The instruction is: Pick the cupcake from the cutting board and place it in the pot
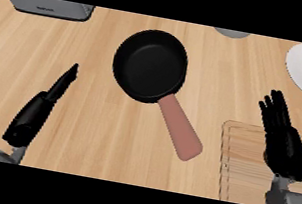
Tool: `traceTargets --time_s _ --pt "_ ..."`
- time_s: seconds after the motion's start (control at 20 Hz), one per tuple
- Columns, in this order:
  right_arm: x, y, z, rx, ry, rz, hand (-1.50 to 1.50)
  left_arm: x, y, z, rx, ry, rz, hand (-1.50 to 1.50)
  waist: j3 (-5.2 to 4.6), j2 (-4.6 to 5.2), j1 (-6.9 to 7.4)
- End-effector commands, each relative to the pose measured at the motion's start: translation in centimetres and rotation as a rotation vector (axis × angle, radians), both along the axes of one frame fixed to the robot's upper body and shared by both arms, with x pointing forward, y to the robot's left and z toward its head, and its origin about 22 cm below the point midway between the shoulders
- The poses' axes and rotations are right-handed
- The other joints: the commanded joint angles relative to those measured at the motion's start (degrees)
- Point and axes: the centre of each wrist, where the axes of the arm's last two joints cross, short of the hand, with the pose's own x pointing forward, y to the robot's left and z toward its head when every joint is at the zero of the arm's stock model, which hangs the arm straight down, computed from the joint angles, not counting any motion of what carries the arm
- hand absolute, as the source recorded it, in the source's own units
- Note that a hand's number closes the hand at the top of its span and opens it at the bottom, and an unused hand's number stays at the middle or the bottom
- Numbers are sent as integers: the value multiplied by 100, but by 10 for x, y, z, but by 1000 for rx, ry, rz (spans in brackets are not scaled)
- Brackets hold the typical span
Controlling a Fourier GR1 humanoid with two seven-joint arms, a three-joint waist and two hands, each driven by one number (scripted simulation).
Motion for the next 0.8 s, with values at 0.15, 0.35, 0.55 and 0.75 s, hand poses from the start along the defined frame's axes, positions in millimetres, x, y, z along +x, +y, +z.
traceTargets --time_s 0.15,0.35,0.55,0.75 --pt "-64 -81 -31 -67 292 -515 150 -9 59 -5 32 98 300 0 -218 -118 -235" --pt "-120 -174 -8 -703 354 -807 -150 -17 72 -14 17 151 400 0 -335 26 -364" --pt "-144 -134 -25 -852 181 -941 -150 -18 83 -3 -7 186 430 0 -227 -147 -286" --pt "-167 -75 -7 -792 164 -975 -150 -14 82 -5 -25 206 420 0 -225 -110 -221"
